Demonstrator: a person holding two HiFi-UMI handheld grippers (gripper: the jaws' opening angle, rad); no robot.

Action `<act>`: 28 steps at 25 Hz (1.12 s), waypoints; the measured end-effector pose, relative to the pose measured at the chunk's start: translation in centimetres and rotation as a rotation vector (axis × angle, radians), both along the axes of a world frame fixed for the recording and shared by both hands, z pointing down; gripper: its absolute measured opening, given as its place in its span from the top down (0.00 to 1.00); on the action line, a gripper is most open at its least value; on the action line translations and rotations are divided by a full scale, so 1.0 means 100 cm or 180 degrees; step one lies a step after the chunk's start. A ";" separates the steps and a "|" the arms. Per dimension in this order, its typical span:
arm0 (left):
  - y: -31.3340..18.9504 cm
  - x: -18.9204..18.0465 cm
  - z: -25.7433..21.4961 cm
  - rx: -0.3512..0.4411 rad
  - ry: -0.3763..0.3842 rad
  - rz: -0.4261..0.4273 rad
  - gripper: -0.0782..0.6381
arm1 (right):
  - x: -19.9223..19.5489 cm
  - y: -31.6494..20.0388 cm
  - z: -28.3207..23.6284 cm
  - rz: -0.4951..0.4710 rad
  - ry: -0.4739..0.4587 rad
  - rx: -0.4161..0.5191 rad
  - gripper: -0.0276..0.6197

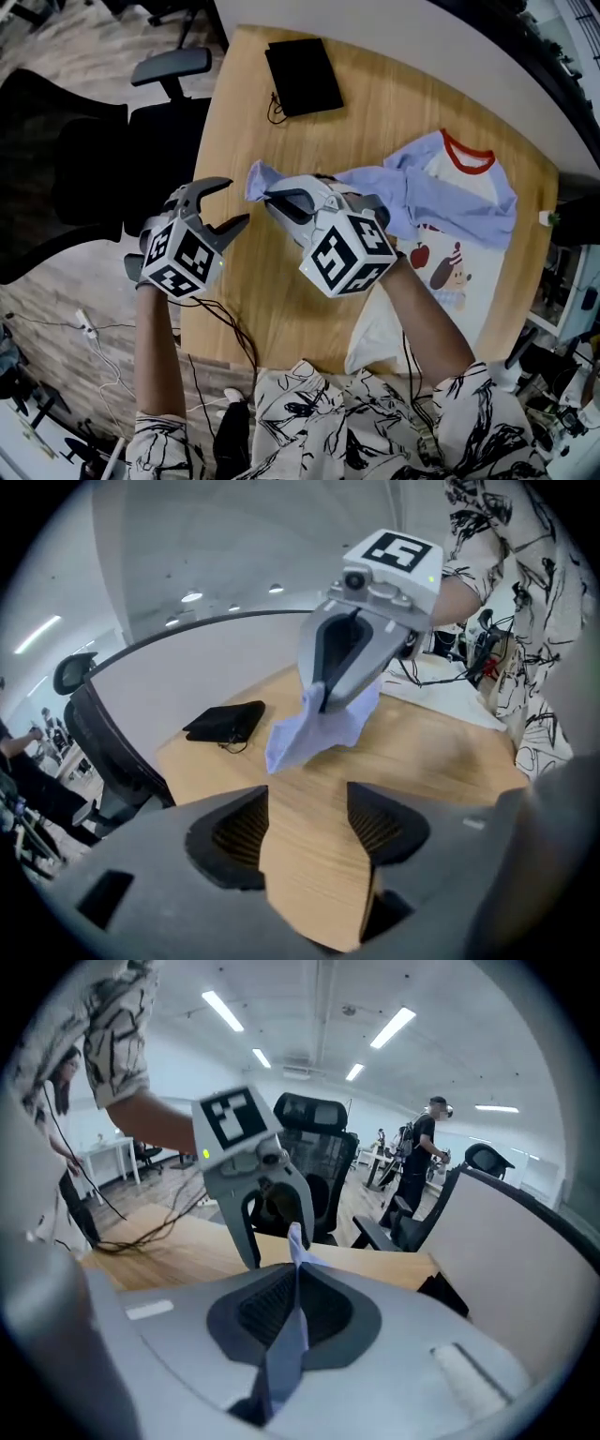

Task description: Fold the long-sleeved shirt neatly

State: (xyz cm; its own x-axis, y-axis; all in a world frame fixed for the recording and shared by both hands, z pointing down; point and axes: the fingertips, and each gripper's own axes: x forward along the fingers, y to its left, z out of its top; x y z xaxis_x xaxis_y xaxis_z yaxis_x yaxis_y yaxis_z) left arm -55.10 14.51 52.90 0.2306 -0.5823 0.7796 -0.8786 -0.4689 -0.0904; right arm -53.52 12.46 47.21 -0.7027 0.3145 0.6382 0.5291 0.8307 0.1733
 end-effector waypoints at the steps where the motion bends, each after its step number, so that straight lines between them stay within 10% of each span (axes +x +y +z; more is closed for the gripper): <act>1: -0.008 0.002 0.002 0.0025 -0.0026 0.0085 0.50 | 0.004 -0.003 -0.010 -0.0046 -0.0010 -0.0087 0.92; 9: -0.061 0.019 -0.018 0.0374 -0.0022 0.0647 0.48 | 0.035 0.000 -0.050 -0.0583 0.0049 -0.0147 0.92; 12: -0.065 0.024 -0.027 0.0430 0.0052 0.0749 0.80 | 0.040 -0.005 -0.062 -0.0574 0.0005 -0.0227 0.92; 18: -0.026 0.028 -0.059 0.0320 0.0447 0.0220 0.86 | 0.018 -0.050 -0.083 0.0033 -0.0240 -0.0597 0.92; 28: -0.028 0.074 -0.150 0.0596 0.0983 -0.0313 0.86 | 0.028 -0.055 -0.133 -0.0054 -0.0576 -0.0738 0.92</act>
State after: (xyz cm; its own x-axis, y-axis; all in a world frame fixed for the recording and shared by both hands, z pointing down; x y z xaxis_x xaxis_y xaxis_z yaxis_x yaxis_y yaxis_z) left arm -47.69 11.67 37.91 0.3742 -0.7393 0.5598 -0.9179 -0.3814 0.1098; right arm -50.71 6.94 33.92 -0.7920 0.4499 0.4126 0.5210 0.8505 0.0727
